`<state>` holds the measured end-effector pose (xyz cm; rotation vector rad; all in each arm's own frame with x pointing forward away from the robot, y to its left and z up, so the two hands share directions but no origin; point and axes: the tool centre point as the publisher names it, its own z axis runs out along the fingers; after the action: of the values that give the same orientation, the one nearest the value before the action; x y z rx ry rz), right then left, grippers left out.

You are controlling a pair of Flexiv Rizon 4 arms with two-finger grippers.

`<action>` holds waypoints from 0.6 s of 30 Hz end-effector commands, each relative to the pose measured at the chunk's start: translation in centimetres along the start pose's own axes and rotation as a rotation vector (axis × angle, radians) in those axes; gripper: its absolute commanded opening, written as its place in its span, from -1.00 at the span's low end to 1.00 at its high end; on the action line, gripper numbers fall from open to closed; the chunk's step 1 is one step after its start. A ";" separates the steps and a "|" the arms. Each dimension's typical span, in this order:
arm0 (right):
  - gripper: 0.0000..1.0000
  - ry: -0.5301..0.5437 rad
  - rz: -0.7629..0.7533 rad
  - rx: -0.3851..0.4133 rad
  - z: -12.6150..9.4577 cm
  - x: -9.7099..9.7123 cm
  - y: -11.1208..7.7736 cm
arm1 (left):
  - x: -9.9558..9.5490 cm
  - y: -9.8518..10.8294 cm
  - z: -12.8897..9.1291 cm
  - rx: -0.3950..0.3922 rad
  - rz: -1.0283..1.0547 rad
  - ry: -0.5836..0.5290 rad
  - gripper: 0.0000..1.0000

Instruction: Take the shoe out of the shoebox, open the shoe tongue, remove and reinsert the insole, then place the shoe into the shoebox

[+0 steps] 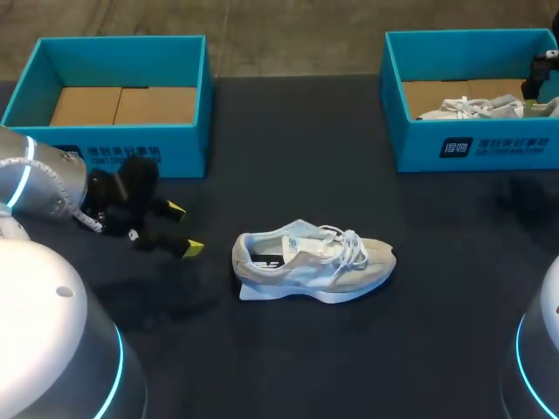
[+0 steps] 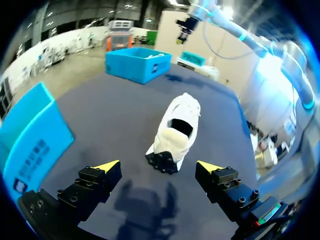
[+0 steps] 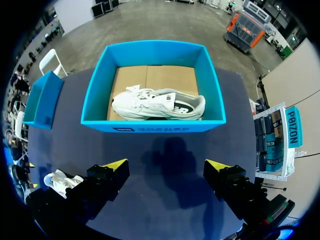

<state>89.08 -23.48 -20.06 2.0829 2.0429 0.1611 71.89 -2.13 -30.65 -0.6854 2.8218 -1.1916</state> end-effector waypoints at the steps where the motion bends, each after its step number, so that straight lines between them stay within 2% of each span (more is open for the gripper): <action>1: 1.00 -0.001 0.000 -0.002 0.0 0.0 -0.1 | -1.8 0.8 -0.7 0.040 0.129 0.085 1.00; 8: 1.00 -0.001 0.000 -0.002 0.0 0.0 -0.1 | -3.4 1.7 -1.1 0.110 0.304 0.173 1.00; 14: 1.00 -0.001 0.000 -0.002 0.0 0.0 -0.1 | -3.4 2.5 -1.5 0.167 0.406 0.210 1.00; 18: 1.00 -0.001 0.000 -0.002 0.0 0.0 -0.1 | -3.2 3.1 -1.7 0.207 0.444 0.194 1.00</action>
<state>89.08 -23.49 -20.06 2.0830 2.0428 0.1611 73.81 1.74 -31.66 0.0635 2.7537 -1.4586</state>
